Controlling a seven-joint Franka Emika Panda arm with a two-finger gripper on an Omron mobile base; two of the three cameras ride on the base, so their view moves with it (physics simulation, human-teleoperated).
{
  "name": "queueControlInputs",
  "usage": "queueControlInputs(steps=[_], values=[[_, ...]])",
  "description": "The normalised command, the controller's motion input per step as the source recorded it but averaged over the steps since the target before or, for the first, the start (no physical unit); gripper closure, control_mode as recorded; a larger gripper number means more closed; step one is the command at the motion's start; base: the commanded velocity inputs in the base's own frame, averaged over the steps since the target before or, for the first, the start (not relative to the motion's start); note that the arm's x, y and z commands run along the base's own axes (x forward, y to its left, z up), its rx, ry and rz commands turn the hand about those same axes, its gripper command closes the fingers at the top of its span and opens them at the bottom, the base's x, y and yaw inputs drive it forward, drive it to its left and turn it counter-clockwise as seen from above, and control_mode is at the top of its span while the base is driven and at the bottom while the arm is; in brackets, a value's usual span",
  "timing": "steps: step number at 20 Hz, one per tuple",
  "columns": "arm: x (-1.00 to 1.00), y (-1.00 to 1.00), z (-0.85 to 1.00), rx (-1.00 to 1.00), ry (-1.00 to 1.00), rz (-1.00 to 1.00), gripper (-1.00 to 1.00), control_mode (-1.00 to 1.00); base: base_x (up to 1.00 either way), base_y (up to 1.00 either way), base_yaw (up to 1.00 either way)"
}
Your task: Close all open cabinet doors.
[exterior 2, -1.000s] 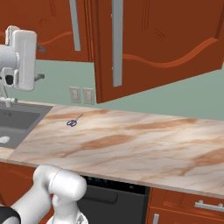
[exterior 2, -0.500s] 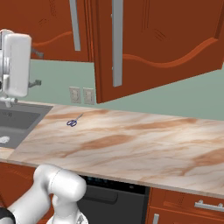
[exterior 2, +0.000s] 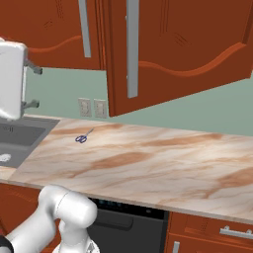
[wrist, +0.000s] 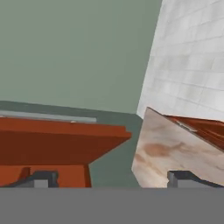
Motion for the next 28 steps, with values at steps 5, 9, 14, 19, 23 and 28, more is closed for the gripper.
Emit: queueControlInputs(steps=[5,9,14,19,23,28], values=[[-0.53,-0.35,0.00,0.02,0.00,-0.14,-1.00,-1.00,0.00,0.00,0.00],[-0.55,-0.51,0.00,0.09,0.00,0.02,-1.00,-1.00,0.00,0.00,0.00],[-0.68,-0.28,-0.07,0.05,-0.01,0.11,-1.00,-1.00,0.00,0.00,0.00],[-0.47,-0.37,-0.02,0.08,0.00,0.25,-1.00,-1.00,0.00,0.00,0.00],[-0.15,-0.53,0.00,0.10,0.01,0.34,-1.00,-1.00,0.00,0.00,0.00],[-0.09,-0.51,-0.04,0.01,0.00,0.29,-1.00,-1.00,0.00,0.00,0.00]])
